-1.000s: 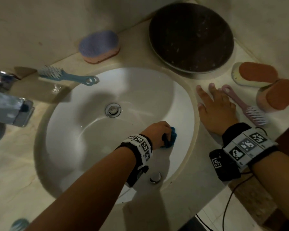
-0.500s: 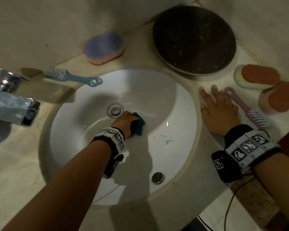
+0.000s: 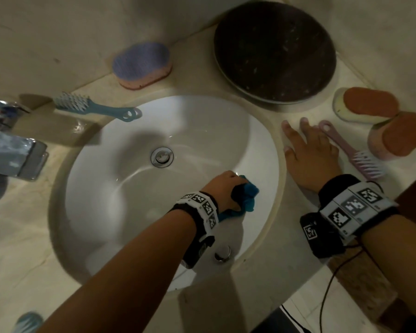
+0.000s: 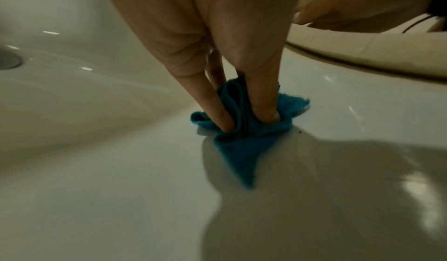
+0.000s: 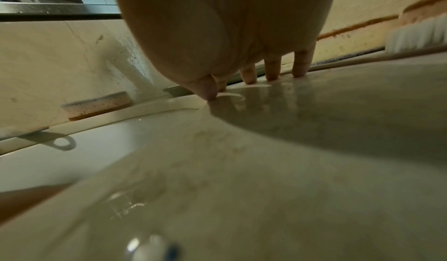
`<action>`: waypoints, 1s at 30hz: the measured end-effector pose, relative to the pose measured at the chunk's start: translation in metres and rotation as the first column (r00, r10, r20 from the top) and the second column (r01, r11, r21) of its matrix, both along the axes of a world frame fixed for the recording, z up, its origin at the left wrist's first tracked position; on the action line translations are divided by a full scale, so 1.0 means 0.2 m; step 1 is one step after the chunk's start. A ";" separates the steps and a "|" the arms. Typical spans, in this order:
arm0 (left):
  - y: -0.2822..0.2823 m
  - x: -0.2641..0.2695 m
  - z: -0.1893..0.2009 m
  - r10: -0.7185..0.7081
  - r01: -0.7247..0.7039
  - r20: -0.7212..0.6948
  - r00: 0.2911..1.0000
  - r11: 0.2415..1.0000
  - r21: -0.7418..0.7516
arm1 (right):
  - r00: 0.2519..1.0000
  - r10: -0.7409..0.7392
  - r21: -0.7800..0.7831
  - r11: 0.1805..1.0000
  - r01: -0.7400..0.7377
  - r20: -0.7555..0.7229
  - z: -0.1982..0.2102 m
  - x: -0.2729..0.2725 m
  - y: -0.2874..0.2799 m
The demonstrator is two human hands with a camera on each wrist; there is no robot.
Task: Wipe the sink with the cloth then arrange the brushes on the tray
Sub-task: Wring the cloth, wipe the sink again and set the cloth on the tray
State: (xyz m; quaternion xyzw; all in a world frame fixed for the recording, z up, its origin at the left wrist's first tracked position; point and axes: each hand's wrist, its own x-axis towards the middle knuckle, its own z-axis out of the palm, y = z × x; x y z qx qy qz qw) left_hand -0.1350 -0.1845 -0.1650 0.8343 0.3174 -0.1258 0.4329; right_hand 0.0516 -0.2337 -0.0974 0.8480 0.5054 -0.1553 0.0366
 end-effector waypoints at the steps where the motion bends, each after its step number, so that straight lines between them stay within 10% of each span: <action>1: 0.00 0.02 0.00 0.000 0.000 0.015 1.000 1.000 0.013 | 1.000 0.001 -0.003 1.000 -0.001 0.001 0.00 0.00 0.00; 15: 0.10 0.13 -0.04 0.119 -0.121 0.029 0.992 0.988 0.098 | 1.000 0.002 0.010 1.000 -0.002 -0.004 0.00 0.00 0.00; 22: 0.19 0.04 0.07 0.435 -0.447 0.261 0.862 0.894 -0.014 | 1.000 0.012 0.004 1.000 -0.012 -0.002 0.00 0.01 0.00; 30: -0.01 0.15 0.04 0.065 -0.075 0.164 0.984 0.996 0.057 | 1.000 0.024 -0.009 1.000 -0.024 0.017 -0.01 0.01 0.00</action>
